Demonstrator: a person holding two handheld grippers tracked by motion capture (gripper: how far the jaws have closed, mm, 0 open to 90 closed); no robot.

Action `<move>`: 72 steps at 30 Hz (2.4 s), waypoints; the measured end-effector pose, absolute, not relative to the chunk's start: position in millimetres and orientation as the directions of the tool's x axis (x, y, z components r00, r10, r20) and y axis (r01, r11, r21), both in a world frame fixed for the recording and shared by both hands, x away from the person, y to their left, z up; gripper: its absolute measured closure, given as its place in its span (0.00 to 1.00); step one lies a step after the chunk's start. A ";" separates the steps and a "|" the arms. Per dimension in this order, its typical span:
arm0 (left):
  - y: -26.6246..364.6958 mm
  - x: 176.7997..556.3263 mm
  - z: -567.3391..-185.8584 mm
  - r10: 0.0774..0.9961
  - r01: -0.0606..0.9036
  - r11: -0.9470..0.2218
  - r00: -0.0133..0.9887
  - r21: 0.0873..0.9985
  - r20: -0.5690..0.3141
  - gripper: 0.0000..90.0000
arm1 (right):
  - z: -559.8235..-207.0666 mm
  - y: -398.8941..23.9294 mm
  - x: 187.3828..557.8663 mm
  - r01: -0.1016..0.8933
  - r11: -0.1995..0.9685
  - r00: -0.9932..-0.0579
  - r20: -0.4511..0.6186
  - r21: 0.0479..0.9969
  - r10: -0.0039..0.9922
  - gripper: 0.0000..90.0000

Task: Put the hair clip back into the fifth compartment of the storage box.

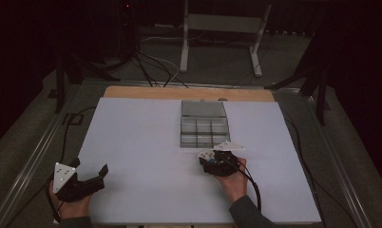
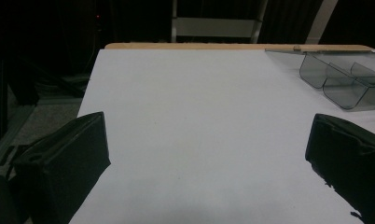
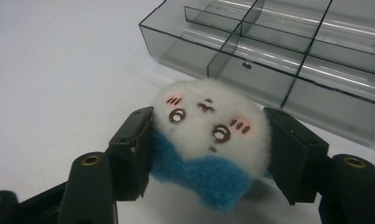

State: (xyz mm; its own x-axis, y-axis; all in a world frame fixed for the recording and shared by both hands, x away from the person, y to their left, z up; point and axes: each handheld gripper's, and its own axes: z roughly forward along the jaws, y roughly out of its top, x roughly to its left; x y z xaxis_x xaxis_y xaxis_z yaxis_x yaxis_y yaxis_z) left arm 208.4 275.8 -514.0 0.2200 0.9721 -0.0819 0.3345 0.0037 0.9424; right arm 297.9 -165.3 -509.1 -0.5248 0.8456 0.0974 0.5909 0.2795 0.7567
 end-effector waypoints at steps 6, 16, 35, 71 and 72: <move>275.8 208.5 -514.1 0.972 0.335 0.003 0.219 0.942 -0.081 0.01 | -506.6 -166.1 298.6 0.591 0.274 -0.523 0.101 0.759 0.846 0.41; 275.6 208.7 -514.3 0.972 0.336 0.003 0.220 0.942 -0.081 0.01 | -501.0 -169.7 301.1 0.590 0.259 -0.518 0.113 0.764 0.848 0.41; 276.1 209.0 -514.6 0.972 0.337 0.002 0.220 0.941 -0.080 0.01 | -481.9 -170.4 310.9 0.572 0.245 -0.514 0.110 0.783 0.851 0.41; 277.1 208.8 -514.5 0.973 0.336 0.005 0.215 0.942 -0.081 0.01 | -469.2 -177.1 343.2 0.549 0.224 -0.484 0.088 0.805 0.871 0.41; 277.1 208.8 -514.5 0.973 0.336 0.004 0.215 0.942 -0.081 0.01 | -468.7 -177.0 345.6 0.550 0.223 -0.482 0.088 0.805 0.872 0.41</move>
State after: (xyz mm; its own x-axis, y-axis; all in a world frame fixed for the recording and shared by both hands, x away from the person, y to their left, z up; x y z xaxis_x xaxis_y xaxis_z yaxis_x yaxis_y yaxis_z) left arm 208.8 277.1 -514.5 0.2152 0.9732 -0.0811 0.3362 0.0042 0.9418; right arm 345.6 -177.0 -468.7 -0.4817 0.8719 0.0880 0.5500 0.2226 0.8050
